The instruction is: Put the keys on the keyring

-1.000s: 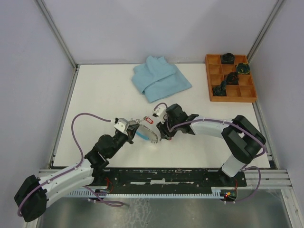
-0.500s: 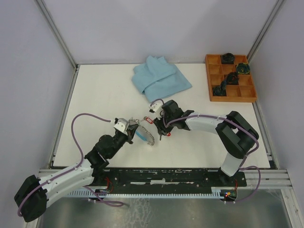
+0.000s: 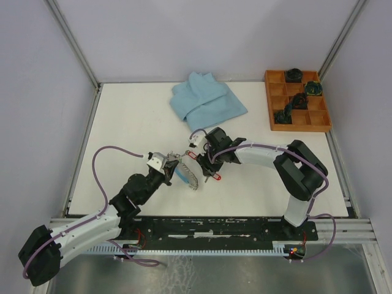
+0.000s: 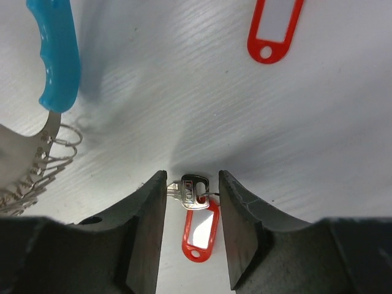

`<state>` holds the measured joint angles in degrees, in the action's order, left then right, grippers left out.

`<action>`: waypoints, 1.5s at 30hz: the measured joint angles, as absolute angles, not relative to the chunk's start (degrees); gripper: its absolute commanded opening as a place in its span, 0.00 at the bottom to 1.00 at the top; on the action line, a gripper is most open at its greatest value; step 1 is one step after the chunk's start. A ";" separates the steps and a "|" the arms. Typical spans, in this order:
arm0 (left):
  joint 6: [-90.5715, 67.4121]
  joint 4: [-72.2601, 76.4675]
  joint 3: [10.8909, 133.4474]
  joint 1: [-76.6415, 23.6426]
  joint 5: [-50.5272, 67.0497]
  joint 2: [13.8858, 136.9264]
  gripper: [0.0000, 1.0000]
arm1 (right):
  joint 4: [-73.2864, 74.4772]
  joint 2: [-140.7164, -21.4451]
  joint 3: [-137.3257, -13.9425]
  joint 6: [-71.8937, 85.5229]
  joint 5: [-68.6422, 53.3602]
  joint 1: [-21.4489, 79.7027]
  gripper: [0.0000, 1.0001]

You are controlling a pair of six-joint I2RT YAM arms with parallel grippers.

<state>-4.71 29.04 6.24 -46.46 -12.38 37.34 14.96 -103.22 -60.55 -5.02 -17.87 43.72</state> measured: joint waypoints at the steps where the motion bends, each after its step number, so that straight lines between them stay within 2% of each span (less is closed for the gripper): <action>1: -4.71 29.04 6.24 -46.46 -12.38 37.39 0.03 | 15.73 -103.22 -60.55 -5.28 -18.13 43.68 0.47; 17: -4.71 29.06 6.24 -46.37 -11.81 37.95 0.03 | 24.86 -101.82 -60.55 -8.99 -20.93 41.32 0.43; 37: -4.71 29.28 6.24 -46.37 -11.42 38.98 0.03 | 24.69 -101.65 -60.51 -10.02 -21.28 41.06 0.25; 45: -4.71 29.26 6.24 -46.35 -11.27 39.44 0.03 | 24.62 -101.54 -60.20 -9.93 -19.70 40.64 0.13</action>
